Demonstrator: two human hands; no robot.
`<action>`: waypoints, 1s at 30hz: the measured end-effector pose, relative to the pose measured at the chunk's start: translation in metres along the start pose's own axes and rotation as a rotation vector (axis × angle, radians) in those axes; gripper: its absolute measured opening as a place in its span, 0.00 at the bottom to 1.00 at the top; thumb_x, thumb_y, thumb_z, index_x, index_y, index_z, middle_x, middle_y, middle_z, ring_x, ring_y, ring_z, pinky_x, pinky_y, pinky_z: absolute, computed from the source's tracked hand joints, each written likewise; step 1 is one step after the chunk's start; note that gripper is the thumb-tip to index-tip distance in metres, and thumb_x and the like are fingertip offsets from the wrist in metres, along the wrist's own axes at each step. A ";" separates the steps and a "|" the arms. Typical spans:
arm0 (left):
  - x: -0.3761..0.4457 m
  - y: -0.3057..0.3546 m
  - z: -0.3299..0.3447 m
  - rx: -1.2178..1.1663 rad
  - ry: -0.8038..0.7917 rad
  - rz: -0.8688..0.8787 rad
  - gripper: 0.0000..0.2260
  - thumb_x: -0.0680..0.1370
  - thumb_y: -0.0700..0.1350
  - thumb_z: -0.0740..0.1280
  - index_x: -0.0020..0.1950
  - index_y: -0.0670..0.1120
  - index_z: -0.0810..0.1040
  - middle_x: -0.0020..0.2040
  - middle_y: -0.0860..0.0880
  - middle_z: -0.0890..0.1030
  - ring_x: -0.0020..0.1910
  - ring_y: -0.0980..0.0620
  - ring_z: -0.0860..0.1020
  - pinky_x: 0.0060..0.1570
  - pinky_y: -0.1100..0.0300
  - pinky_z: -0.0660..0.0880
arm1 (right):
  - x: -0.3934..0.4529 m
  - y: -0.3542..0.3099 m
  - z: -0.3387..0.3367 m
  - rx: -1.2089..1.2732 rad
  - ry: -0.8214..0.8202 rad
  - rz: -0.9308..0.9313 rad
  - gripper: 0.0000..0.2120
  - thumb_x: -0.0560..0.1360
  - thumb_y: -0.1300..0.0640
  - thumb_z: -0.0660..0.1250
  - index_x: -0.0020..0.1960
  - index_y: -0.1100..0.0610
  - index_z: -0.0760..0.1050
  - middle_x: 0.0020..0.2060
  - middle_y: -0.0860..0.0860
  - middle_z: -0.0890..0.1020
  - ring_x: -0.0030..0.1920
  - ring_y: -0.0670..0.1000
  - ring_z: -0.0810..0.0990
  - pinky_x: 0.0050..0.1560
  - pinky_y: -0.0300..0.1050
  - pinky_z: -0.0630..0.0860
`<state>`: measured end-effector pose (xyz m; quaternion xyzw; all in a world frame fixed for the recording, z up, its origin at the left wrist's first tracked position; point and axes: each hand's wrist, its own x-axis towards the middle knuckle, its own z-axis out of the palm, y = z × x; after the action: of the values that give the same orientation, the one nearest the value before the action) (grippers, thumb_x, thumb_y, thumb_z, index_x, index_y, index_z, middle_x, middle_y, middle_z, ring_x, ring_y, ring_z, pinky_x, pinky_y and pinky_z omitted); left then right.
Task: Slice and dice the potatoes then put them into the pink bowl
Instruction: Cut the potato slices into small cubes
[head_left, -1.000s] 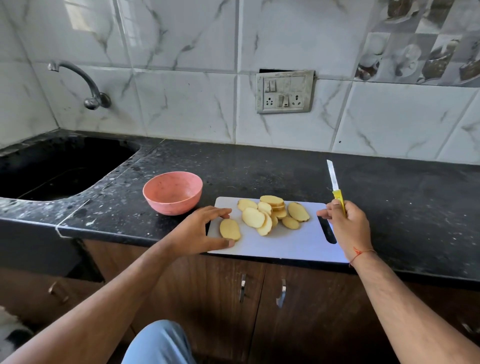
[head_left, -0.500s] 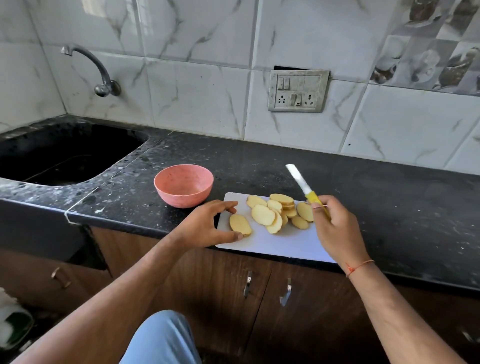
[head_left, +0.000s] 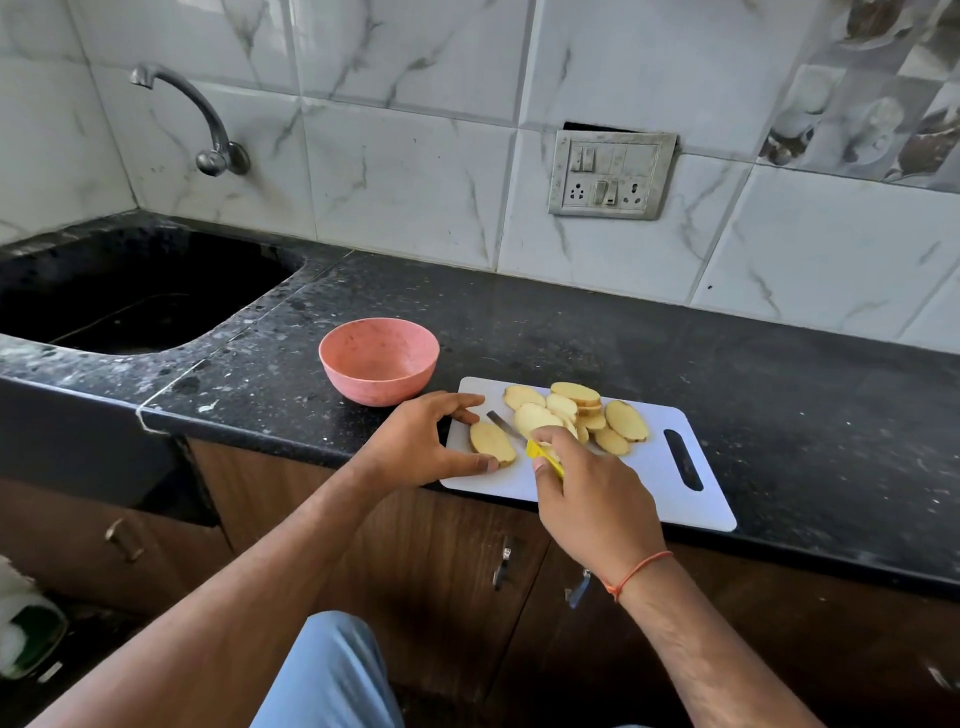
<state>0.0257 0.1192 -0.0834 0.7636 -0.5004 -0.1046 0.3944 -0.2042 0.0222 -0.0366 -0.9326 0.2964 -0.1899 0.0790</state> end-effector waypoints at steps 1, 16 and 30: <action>0.000 0.000 0.000 -0.003 0.003 0.000 0.40 0.65 0.65 0.83 0.75 0.58 0.76 0.58 0.65 0.83 0.62 0.68 0.76 0.59 0.70 0.70 | 0.000 -0.001 0.001 -0.001 -0.010 0.000 0.16 0.85 0.45 0.58 0.72 0.40 0.68 0.41 0.45 0.82 0.39 0.48 0.78 0.33 0.46 0.74; -0.001 0.003 0.001 -0.018 0.005 -0.006 0.41 0.64 0.66 0.82 0.75 0.58 0.76 0.58 0.63 0.83 0.60 0.66 0.78 0.61 0.67 0.71 | -0.003 -0.008 0.003 -0.052 0.002 -0.001 0.22 0.86 0.47 0.57 0.79 0.41 0.66 0.35 0.44 0.77 0.35 0.47 0.74 0.29 0.37 0.57; -0.001 0.004 0.001 -0.009 0.007 -0.006 0.40 0.65 0.64 0.83 0.75 0.58 0.76 0.58 0.63 0.83 0.60 0.68 0.77 0.58 0.71 0.70 | -0.002 -0.018 0.002 -0.087 -0.088 -0.021 0.18 0.86 0.49 0.57 0.75 0.45 0.70 0.37 0.45 0.75 0.37 0.48 0.76 0.31 0.41 0.68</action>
<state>0.0223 0.1184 -0.0816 0.7637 -0.4961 -0.1055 0.3994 -0.1956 0.0384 -0.0347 -0.9457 0.2911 -0.1364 0.0492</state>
